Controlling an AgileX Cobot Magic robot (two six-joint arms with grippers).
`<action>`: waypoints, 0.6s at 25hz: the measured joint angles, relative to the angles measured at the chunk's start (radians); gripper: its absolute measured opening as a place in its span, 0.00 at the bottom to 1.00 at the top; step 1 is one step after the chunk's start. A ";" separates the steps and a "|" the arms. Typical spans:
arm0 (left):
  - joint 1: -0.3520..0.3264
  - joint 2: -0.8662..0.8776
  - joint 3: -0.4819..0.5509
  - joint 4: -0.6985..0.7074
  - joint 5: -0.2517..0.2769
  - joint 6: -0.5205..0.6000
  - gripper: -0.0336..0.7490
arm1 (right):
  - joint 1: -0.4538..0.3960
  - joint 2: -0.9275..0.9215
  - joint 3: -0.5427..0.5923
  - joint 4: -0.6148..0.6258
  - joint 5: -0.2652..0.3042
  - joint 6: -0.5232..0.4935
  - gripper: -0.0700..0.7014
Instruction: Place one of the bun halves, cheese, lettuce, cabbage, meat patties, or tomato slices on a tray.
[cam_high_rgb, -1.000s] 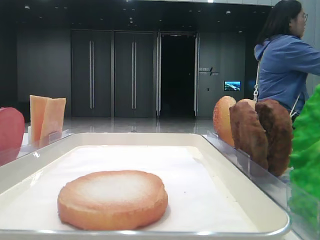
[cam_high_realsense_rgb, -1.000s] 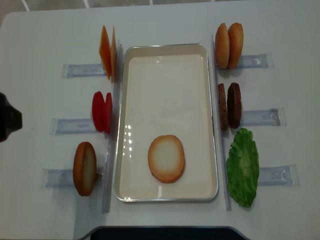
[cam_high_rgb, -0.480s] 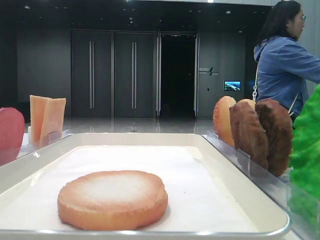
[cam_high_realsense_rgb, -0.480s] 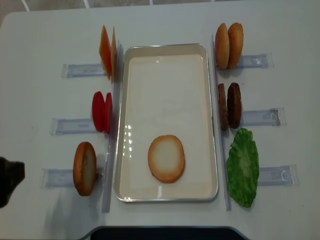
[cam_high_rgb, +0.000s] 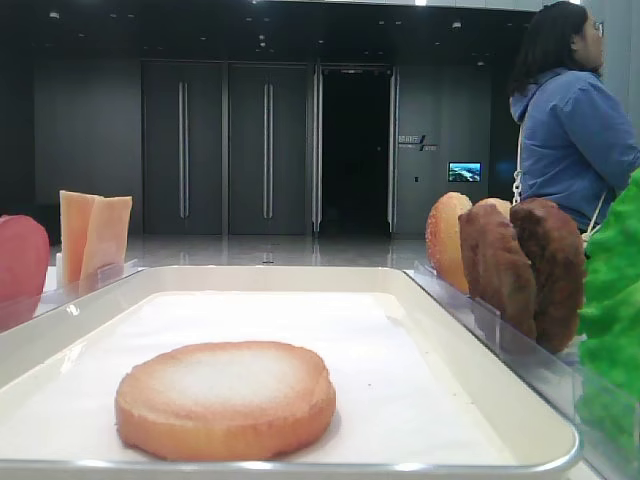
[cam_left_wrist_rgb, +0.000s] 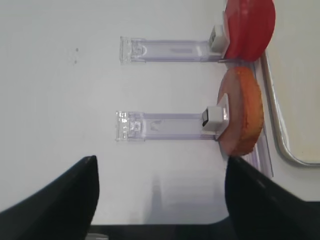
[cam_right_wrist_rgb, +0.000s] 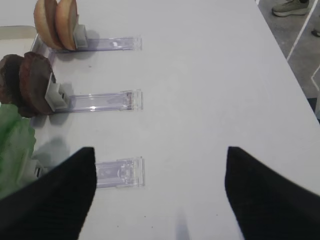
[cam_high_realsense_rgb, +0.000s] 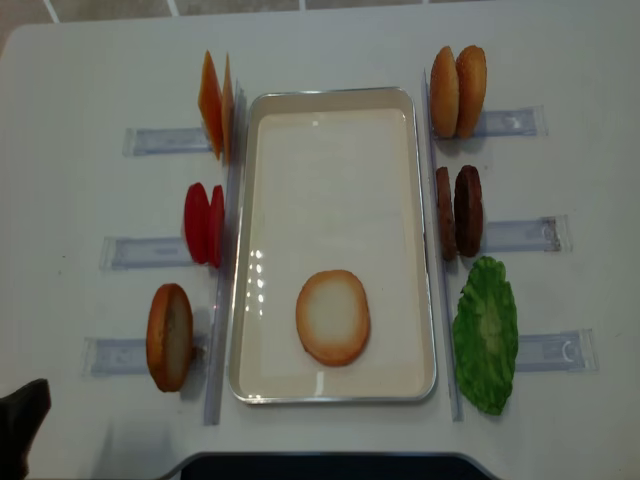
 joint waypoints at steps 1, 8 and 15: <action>0.000 -0.023 0.001 -0.007 -0.003 0.018 0.81 | 0.000 0.000 0.000 0.000 0.000 0.000 0.79; 0.000 -0.118 0.008 -0.074 -0.019 0.115 0.81 | 0.000 0.000 0.000 0.000 0.000 0.000 0.79; 0.000 -0.121 0.008 -0.074 -0.019 0.118 0.81 | 0.000 0.000 0.000 0.000 0.000 0.000 0.79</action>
